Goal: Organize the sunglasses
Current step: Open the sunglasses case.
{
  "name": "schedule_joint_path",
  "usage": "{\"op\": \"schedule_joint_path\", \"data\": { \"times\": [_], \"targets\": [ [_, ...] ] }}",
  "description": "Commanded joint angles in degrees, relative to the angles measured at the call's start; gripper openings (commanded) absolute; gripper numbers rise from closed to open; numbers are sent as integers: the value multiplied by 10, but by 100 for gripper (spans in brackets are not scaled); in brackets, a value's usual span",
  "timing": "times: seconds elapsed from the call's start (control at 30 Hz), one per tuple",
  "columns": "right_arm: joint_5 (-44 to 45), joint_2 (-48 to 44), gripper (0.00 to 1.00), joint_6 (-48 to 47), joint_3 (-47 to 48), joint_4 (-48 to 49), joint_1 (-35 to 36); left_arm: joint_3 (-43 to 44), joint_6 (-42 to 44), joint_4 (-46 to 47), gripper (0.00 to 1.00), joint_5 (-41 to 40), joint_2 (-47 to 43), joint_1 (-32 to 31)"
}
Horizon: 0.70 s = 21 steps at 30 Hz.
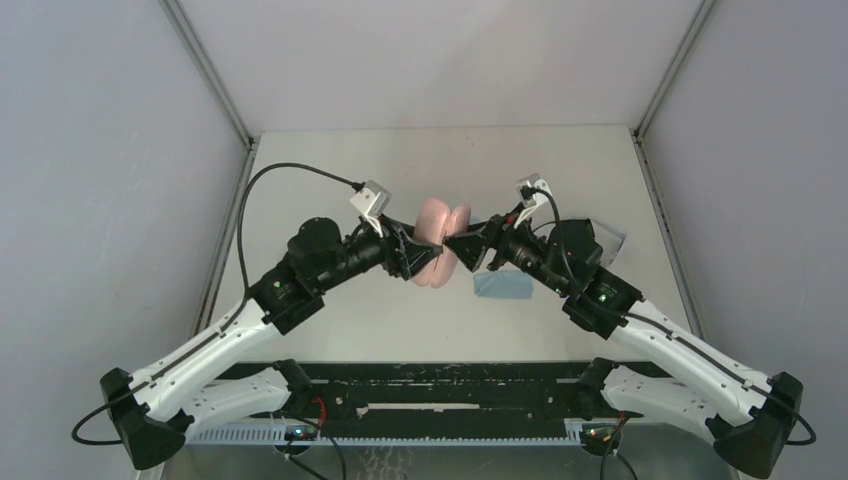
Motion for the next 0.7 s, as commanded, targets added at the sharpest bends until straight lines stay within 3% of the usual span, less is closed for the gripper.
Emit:
{"op": "schedule_joint_path", "data": {
  "times": [0.0, 0.07, 0.17, 0.43, 0.67],
  "targets": [
    [58, -29, 76, -25, 23, -16, -7, 41, 22, -5, 0, -37, -9, 4],
    [70, -45, 85, -30, 21, -27, -7, 45, 27, -16, 0, -41, -6, 4],
    [92, -73, 91, -37, 18, -51, -7, 50, 37, -32, 0, -48, -2, 4],
    [205, -127, 92, -41, -10, -143, -8, 83, 79, -122, 0, -108, 38, 3],
    [315, -162, 92, 3, -21, -258, -10, 130, 117, -241, 0, -237, 122, -18]
  ]
}}
